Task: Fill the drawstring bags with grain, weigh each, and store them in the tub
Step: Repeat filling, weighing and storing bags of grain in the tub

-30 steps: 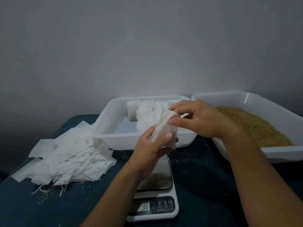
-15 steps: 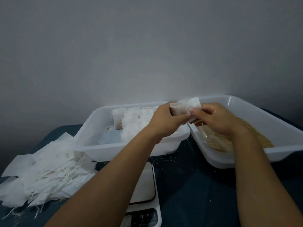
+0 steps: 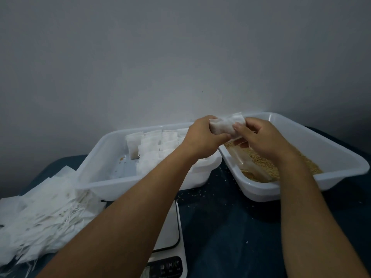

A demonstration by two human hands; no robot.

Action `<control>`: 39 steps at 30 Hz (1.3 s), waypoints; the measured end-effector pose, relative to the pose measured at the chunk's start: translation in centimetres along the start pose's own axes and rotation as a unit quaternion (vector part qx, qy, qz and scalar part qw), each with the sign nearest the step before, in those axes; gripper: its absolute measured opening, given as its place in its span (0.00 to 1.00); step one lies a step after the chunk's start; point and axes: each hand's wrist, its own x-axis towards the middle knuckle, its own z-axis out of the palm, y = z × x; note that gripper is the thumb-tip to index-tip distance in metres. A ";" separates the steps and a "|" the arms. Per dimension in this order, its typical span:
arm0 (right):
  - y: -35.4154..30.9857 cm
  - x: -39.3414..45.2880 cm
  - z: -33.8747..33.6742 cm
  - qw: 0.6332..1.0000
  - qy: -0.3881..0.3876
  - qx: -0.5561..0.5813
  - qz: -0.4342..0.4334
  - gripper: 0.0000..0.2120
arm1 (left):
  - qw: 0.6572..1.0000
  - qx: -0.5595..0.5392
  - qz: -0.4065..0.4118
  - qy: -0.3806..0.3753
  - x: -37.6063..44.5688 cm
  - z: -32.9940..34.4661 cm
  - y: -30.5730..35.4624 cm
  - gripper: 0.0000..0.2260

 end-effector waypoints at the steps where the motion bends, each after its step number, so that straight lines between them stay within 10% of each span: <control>1: 0.0 0.0 0.0 1.000 -0.017 0.015 -0.001 0.13 | 1.000 0.001 0.000 0.000 0.0 0.1 -0.1 0.15; 27: 1.2 0.2 0.2 0.992 0.045 -0.112 0.028 0.26 | 1.000 0.014 -0.016 0.012 -0.1 1.3 -1.1 0.15; 39: -4.3 -0.5 0.6 0.991 0.054 -0.045 -0.113 0.05 | 0.982 -0.180 -0.035 -0.037 -4.1 1.2 -2.0 0.19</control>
